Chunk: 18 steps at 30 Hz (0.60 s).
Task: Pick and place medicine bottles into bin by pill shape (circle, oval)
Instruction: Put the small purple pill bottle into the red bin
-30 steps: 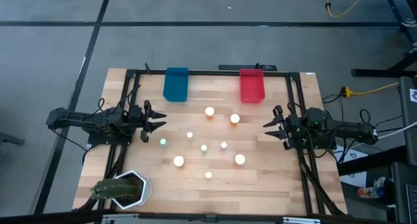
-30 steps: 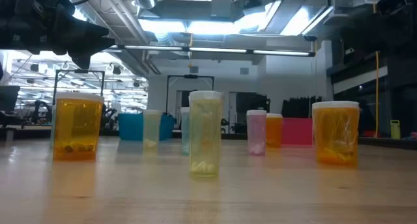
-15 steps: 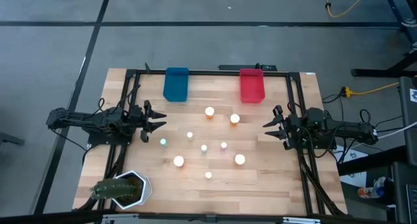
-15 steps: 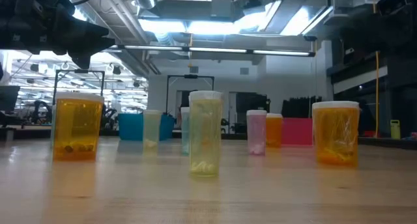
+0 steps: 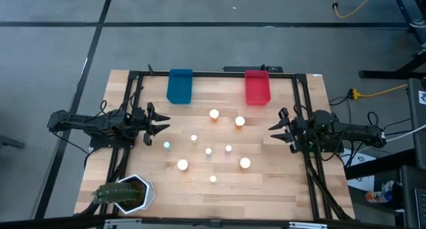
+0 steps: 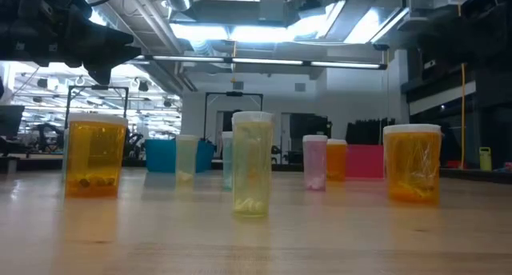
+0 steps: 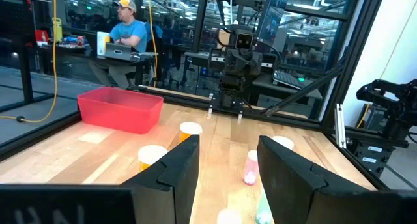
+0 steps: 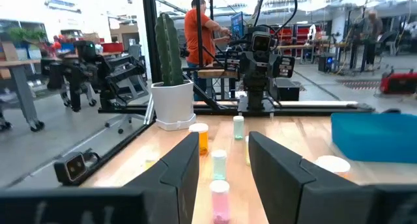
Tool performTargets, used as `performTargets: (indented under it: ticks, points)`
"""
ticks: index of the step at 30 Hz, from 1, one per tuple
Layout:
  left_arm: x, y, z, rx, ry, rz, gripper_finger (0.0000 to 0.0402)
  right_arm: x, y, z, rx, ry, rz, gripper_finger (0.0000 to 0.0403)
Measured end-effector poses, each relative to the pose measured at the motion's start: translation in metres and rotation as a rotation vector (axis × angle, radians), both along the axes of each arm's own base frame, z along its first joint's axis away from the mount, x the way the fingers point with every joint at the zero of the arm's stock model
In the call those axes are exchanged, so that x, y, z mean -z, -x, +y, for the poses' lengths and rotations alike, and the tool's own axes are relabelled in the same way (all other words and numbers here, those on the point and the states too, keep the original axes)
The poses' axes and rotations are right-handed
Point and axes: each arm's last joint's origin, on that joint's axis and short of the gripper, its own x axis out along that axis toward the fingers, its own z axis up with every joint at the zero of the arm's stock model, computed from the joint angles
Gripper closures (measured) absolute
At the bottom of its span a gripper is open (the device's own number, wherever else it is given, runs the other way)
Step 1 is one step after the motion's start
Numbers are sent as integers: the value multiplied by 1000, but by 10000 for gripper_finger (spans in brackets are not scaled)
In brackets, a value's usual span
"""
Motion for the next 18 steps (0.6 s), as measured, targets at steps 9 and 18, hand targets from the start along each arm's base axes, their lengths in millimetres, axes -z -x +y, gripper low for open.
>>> performTargets:
  ticks: [9,18]
  points:
    - [0,0,0,0,0,0,255,1,0,0,-21,-222,52,267]
    - [0,0,0,0,0,0,255,4,-1,-2,62,-262,89,267]
